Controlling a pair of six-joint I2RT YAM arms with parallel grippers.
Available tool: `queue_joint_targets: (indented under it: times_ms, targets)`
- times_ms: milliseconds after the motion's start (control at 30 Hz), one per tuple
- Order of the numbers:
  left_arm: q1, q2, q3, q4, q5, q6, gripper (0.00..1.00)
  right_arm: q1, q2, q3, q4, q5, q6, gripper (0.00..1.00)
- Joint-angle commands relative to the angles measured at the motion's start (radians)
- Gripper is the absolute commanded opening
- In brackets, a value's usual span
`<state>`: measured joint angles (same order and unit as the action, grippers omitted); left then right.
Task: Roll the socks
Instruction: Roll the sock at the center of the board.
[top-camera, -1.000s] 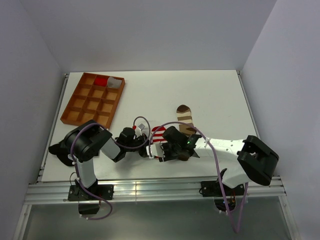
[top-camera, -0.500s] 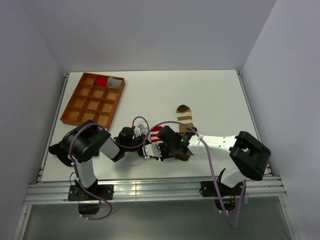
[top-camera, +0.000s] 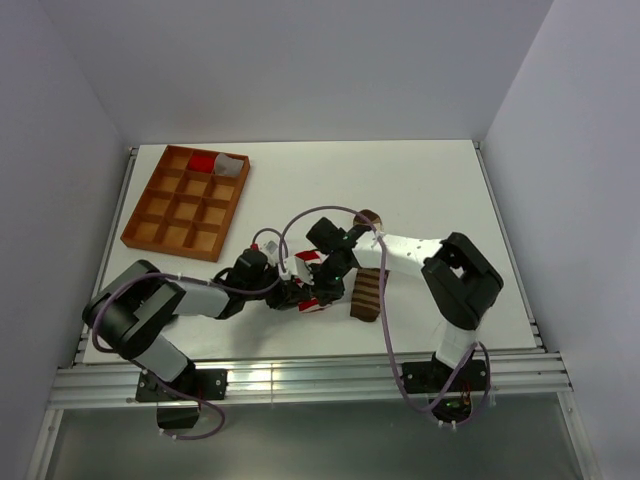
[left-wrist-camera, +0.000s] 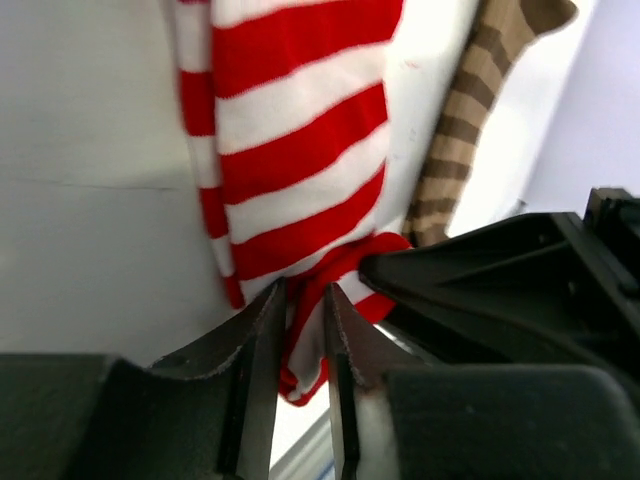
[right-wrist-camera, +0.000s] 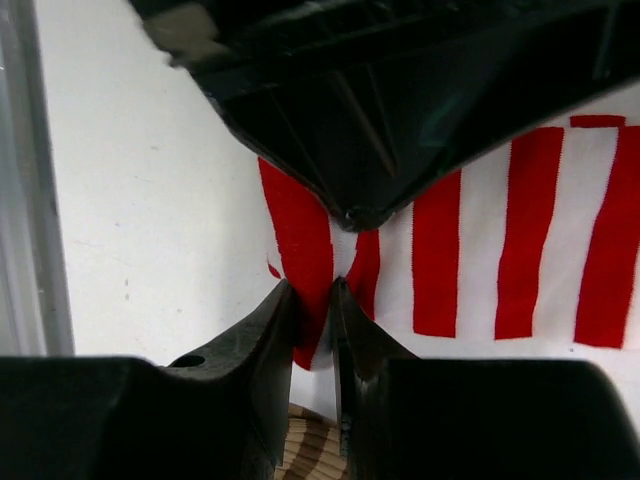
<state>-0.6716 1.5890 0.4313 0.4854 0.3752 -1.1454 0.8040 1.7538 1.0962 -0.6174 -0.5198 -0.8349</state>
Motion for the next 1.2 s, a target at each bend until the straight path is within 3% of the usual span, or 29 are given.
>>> queue_joint_targets:
  times_ms: [0, 300, 767, 1167]
  targets:
    - [0.003, -0.050, 0.006, -0.226, -0.157, 0.128, 0.29, -0.045, 0.070, 0.077, -0.178, -0.045, 0.005, 0.06]
    - [0.003, -0.213, -0.031, -0.307, -0.303, 0.217, 0.32, -0.089, 0.268, 0.295, -0.378, -0.114, 0.003, 0.06]
    - [-0.022, -0.492, -0.197, -0.150, -0.334, 0.325, 0.40, -0.155, 0.541, 0.570, -0.601, -0.132, 0.033, 0.08]
    - [-0.088, -0.440, -0.069, -0.079, -0.346, 0.545, 0.52, -0.160, 0.589, 0.617, -0.610, -0.105, 0.079, 0.08]
